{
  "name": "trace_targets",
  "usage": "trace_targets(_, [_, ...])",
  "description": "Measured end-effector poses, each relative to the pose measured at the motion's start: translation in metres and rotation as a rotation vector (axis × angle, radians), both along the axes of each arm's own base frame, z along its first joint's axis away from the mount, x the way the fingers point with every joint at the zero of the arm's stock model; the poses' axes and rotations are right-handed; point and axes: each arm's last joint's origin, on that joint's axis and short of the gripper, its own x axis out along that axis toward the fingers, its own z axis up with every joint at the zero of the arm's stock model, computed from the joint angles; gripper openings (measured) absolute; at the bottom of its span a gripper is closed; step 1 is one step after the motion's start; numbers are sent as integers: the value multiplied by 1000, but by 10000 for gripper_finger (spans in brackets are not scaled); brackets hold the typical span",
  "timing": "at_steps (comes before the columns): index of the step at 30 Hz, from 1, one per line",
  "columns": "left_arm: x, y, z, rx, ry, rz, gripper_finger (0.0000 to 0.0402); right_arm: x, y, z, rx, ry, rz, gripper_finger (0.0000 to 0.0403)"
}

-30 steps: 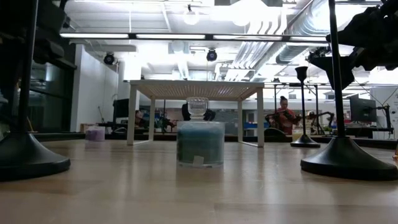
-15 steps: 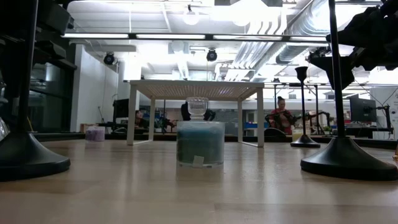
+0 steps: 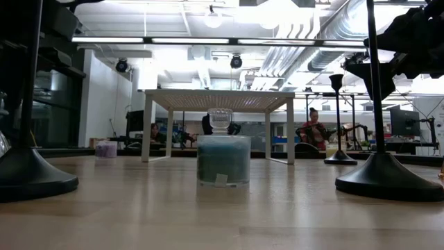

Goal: Pick & Place candle stick holders
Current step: Put the green glass candle holder on the shelf

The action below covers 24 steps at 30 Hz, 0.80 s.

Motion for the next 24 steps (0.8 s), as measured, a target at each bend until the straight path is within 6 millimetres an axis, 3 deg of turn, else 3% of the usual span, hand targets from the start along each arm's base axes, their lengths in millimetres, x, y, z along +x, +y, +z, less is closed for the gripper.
trace_targets(7, [-3,1,-6,-37,14,41,159,0,0,0,0,0,0,260])
trace_targets(19, [-5,2,-4,-42,17,35,36,0,0,0,0,0,0,260])
trace_targets(24, [-5,1,-4,-60,25,32,26,0,0,0,0,1,0,260])
